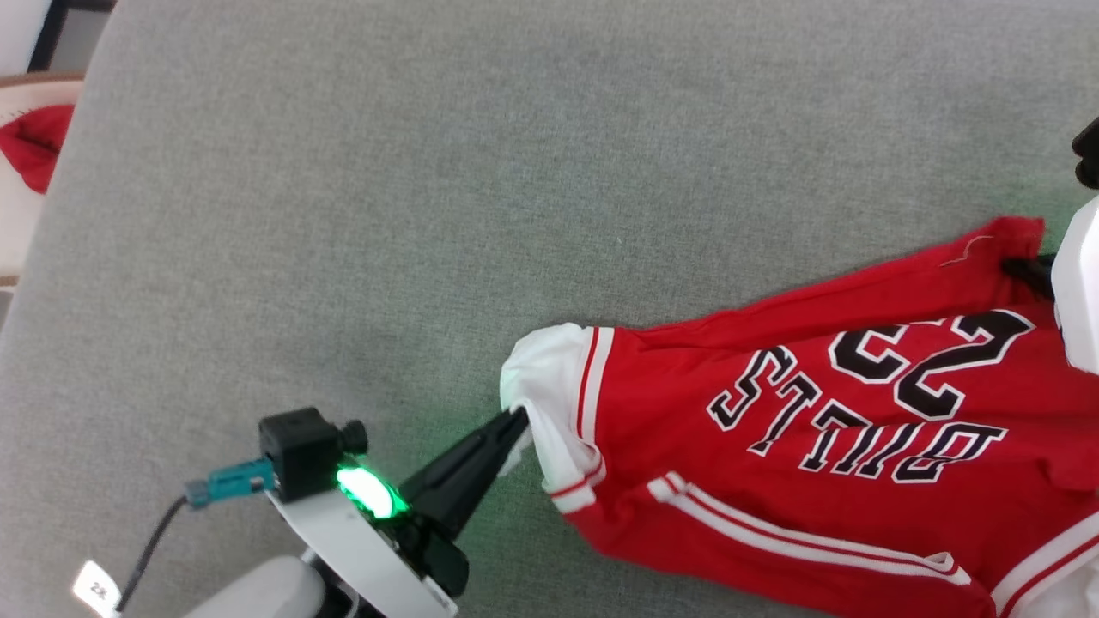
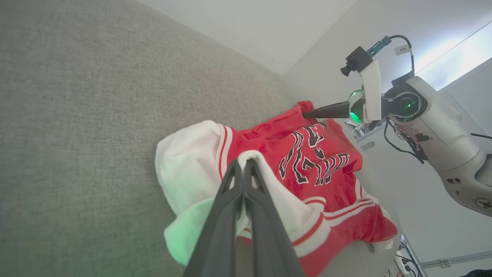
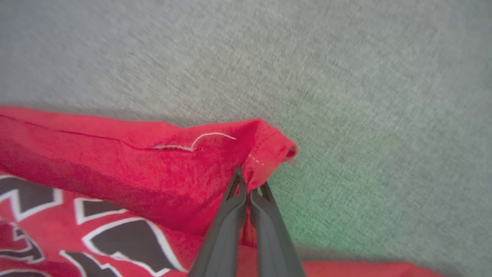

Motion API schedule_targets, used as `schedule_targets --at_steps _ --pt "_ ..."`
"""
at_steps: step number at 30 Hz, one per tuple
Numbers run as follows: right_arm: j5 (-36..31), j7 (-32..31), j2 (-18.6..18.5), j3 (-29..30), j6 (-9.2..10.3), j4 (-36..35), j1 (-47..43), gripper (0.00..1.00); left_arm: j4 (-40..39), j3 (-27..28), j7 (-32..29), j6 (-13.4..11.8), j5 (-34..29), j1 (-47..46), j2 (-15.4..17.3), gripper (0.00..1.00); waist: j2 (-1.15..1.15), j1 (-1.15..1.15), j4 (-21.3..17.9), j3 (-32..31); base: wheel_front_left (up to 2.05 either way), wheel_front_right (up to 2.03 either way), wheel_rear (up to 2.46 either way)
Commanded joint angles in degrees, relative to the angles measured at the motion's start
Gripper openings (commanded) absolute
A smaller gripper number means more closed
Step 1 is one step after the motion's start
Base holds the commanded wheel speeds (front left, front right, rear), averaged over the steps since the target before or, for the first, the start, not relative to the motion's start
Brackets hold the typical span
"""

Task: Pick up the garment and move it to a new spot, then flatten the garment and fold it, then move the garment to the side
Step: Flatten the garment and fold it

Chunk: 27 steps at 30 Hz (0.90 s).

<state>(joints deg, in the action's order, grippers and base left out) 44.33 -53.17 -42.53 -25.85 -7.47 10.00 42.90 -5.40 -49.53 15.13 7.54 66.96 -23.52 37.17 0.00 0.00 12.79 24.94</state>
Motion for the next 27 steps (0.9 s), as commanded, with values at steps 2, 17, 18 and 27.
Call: schedule_targets --at_steps 2,17,18,27 --pt "0.5 3.0 1.3 1.4 -0.03 1.0 0.1 0.0 -0.1 1.3 0.0 -0.1 -0.1 -0.6 -0.1 0.0 0.0 0.0 -0.4 -1.5 0.0 0.0 0.0" --pt "-4.5 23.1 9.4 18.3 -0.02 10.3 11.4 0.0 1.3 7.0 0.0 -0.1 4.0 -20.4 5.3 0.0 0.0 0.0 -5.7 -1.8 0.0 0.0 0.0" --pt "-5.4 23.9 10.1 19.4 -0.02 11.1 12.6 0.0 2.8 7.2 0.0 -0.1 4.7 -22.8 5.7 0.0 0.0 0.0 -6.2 -1.3 0.0 0.0 0.0" --pt "-12.3 32.7 17.2 27.7 0.01 18.8 27.6 0.0 20.3 10.7 -2.5 -0.1 11.1 -46.9 4.2 0.0 0.0 0.0 -10.7 5.4 0.0 0.0 0.0"
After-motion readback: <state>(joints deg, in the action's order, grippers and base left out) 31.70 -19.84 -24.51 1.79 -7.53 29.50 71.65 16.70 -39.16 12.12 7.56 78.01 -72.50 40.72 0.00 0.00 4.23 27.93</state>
